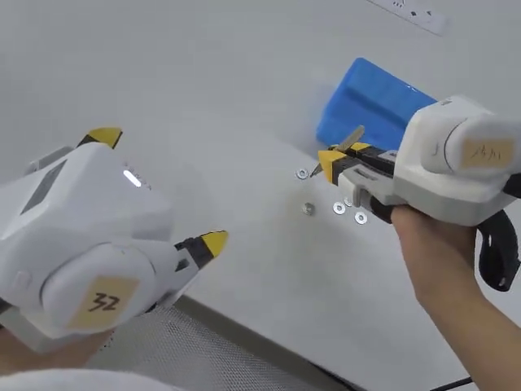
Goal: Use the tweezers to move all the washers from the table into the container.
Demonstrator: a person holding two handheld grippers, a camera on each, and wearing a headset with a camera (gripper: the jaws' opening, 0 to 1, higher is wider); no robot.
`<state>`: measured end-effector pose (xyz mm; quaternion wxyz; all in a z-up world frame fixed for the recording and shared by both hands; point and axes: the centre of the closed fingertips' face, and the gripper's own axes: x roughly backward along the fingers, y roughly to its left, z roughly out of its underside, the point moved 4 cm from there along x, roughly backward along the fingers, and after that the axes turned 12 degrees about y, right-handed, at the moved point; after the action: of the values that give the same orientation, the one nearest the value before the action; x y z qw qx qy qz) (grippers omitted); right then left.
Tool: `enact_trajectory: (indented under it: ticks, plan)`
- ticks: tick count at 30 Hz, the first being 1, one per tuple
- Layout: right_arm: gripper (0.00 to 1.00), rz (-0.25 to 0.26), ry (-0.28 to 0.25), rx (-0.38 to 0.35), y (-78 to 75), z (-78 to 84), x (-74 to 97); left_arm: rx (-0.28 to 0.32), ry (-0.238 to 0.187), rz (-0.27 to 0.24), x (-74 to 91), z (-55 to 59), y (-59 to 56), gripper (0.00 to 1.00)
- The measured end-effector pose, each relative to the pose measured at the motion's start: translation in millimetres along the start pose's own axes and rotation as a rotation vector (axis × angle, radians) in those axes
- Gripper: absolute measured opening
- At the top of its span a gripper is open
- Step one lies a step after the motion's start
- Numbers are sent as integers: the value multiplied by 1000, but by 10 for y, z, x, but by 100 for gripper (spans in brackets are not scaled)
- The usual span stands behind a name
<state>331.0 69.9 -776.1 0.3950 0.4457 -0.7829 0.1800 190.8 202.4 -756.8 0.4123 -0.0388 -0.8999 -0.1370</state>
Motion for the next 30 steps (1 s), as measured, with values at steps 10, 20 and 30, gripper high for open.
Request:
enact_trajectory:
  ticks: [10,20,30]
  plan:
    - [4,-12,-2,-6,27,-7,-58,-5,5,-1,-2,7,-7,84]
    - [4,-14,-17,1,25,-6,-132,-5,8,1,-7,9,-16,85]
    - [3,17,-12,47,55,11,-123,0,-3,10,1,-2,-24,86]
